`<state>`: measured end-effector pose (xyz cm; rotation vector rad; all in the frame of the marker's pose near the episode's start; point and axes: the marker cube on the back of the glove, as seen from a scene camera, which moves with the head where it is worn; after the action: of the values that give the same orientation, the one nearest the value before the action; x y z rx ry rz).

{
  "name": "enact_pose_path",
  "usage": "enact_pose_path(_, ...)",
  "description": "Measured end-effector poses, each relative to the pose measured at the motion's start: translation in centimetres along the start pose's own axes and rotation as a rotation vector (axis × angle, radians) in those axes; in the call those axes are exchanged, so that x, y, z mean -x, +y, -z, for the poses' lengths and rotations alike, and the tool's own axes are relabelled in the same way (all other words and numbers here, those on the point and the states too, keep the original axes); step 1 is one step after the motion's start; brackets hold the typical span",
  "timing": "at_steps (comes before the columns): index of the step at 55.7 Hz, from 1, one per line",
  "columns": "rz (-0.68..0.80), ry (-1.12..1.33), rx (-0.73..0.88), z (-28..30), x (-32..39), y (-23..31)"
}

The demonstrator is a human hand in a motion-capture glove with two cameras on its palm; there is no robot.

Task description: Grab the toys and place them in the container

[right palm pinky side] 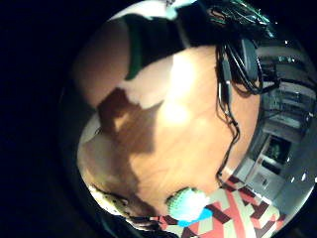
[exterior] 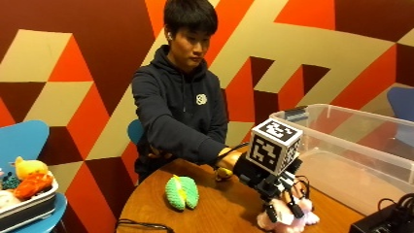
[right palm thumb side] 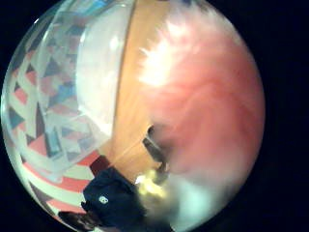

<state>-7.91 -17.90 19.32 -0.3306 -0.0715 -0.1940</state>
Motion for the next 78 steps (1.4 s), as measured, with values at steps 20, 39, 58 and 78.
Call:
enact_pose_path(20,0.020,-0.159,-0.103,1.4,-0.4,2.9)
enact_pose_path(39,0.180,-0.128,-0.445,19.0,6.8,11.5)
enact_pose_path(58,0.204,-0.426,-0.492,22.2,18.2,4.3)
enact_pose_path(78,0.352,-0.234,-0.392,16.9,20.9,4.1)
